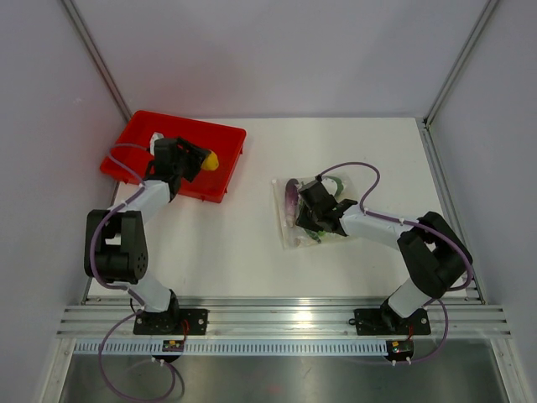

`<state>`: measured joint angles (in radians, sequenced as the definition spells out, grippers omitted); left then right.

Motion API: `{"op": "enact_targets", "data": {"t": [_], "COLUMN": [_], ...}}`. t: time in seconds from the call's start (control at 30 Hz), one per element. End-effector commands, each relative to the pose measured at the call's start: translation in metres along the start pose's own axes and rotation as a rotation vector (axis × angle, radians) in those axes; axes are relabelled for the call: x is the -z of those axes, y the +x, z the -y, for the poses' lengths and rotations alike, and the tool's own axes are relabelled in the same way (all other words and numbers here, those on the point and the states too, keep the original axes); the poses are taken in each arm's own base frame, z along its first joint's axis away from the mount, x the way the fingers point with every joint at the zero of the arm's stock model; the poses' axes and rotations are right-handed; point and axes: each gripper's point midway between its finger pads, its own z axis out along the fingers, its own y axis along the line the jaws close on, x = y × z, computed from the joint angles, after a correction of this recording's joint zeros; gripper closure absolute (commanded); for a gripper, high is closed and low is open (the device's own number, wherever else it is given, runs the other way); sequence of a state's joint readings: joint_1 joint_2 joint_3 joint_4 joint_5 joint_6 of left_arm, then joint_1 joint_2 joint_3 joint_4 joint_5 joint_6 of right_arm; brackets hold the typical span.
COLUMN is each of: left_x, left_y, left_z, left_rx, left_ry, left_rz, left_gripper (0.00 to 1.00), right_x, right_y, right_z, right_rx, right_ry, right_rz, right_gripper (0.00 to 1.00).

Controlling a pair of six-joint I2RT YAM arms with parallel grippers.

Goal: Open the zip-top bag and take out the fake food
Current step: Place the fake fruit in the bin.

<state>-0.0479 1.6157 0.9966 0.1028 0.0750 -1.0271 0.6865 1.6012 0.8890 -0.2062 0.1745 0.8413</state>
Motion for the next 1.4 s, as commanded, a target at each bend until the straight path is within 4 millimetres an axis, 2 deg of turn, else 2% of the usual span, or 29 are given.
{"op": "enact_targets", "data": {"t": [0.0, 0.07, 0.2, 0.33, 0.37, 0.63, 0.7, 0.73, 0.77, 0.83, 0.9, 1.07, 1.17, 1.27, 1.37], "left_x": [-0.007, -0.009, -0.018, -0.028, -0.03, -0.04, -0.038, -0.038, -0.037, -0.031, -0.027, -0.007, 0.007, 0.018, 0.033], "left_y": [-0.009, -0.01, -0.012, -0.007, -0.015, -0.015, -0.015, -0.015, -0.017, -0.023, -0.027, -0.04, -0.045, -0.049, -0.051], "left_z": [0.007, 0.006, -0.009, -0.023, -0.034, -0.05, -0.043, -0.042, -0.04, -0.034, -0.031, -0.008, 0.014, 0.052, 0.067], "left_rx": [-0.025, -0.03, -0.014, -0.004, 0.002, -0.03, -0.035, -0.039, -0.045, -0.057, -0.07, -0.07, -0.07, -0.109, -0.117], "left_ry": [-0.01, -0.024, -0.058, -0.083, -0.106, -0.162, -0.131, -0.128, -0.129, -0.117, -0.111, -0.056, 0.021, 0.195, 0.233], "left_rz": [-0.002, -0.011, -0.03, -0.065, -0.054, -0.08, -0.085, -0.089, -0.082, -0.062, -0.039, 0.009, 0.011, 0.019, 0.028], "left_gripper": [0.42, 0.39, 0.36, 0.36, 0.36, 0.34, 0.26, 0.13, 0.08, 0.02, 0.01, 0.01, 0.01, 0.01, 0.01], "right_x": [0.01, 0.01, 0.013, 0.016, 0.019, 0.022, 0.023, 0.023, 0.024, 0.024, 0.025, 0.024, 0.023, 0.022, 0.024], "right_y": [-0.014, -0.015, -0.016, -0.017, -0.02, -0.022, -0.022, -0.021, -0.022, -0.022, -0.022, -0.023, -0.023, -0.022, -0.023], "right_z": [-0.009, -0.008, -0.009, -0.009, -0.009, -0.008, -0.008, -0.007, -0.008, -0.008, -0.008, -0.006, -0.007, -0.008, -0.009], "right_rx": [0.003, 0.003, 0.004, 0.004, 0.001, -0.004, -0.003, -0.001, -0.002, -0.004, -0.004, 0.003, 0.023, 0.044, 0.064], "right_ry": [-0.036, -0.033, -0.04, -0.044, -0.049, -0.05, -0.051, -0.049, -0.053, -0.053, -0.053, -0.036, -0.035, -0.04, -0.048], "right_rz": [0.056, 0.062, 0.066, 0.073, 0.083, 0.093, 0.094, 0.092, 0.097, 0.099, 0.097, 0.098, 0.093, 0.085, 0.09], "right_gripper": [0.69, 0.69, 0.69, 0.69, 0.69, 0.68, 0.68, 0.68, 0.68, 0.68, 0.68, 0.68, 0.69, 0.68, 0.68]}}
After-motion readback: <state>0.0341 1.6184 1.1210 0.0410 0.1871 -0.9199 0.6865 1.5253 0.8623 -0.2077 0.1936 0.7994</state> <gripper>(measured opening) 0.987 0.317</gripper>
